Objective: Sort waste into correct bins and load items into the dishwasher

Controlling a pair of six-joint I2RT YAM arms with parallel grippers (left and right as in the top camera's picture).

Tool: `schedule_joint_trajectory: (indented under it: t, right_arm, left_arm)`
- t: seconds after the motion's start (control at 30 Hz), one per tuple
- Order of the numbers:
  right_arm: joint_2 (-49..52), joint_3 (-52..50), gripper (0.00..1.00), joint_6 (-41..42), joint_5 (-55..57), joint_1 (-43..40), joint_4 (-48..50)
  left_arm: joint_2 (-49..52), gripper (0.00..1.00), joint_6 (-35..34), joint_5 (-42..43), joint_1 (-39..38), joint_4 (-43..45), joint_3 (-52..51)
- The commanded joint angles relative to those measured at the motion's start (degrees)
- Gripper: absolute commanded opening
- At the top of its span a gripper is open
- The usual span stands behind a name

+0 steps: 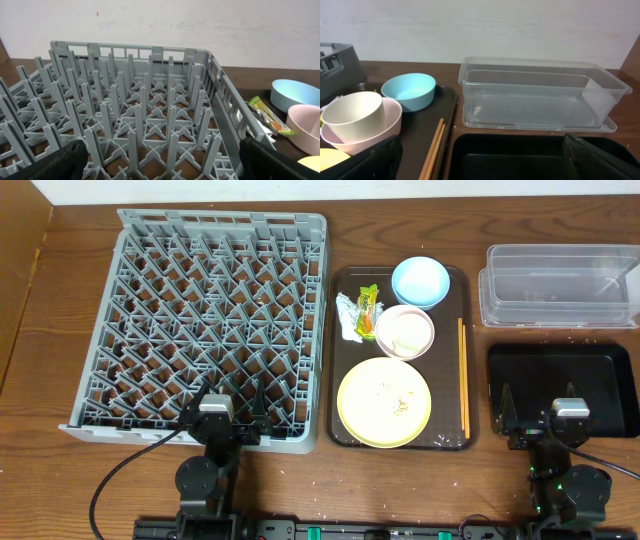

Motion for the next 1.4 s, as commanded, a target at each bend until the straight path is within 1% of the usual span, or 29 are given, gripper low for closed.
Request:
schedule_joint_trajectory:
  t: [0.0, 1.07, 1.13, 1.23, 1.3, 1.37]
  right_arm:
    - [-0.3, -0.2, 0.99, 0.6, -0.3, -1.4, 0.0]
    - [-0.3, -0.2, 0.99, 0.6, -0.3, -1.4, 0.0]
    - [-0.3, -0.2, 0.99, 0.6, -0.3, -1.4, 0.0]
    - [-0.3, -0.2, 0.99, 0.6, -0.3, -1.4, 0.0]
    - [-0.3, -0.2, 0.99, 0.6, -0.3, -1.4, 0.0]
    - [-0.3, -0.2, 0.99, 0.6, -0.3, -1.4, 0.0]
  left_arm:
    - [-0.3, 0.98, 0.5, -0.2, 0.2, -1.5, -1.3]
    - [-0.3, 0.98, 0.1, -0.7, 0.2, -1.4, -1.3]
    - [-0.3, 0.98, -2.0, 3.1, 0.2, -1.0, -1.3]
    - [-0.3, 0.98, -4.3, 12.4, 0.2, 2.3, -1.3]
    - [-0.3, 0.98, -4.7, 18.7, 0.2, 6.1, -1.3]
    - [-0.3, 0.98, -4.7, 20.6, 0.2, 13.2, -1.3]
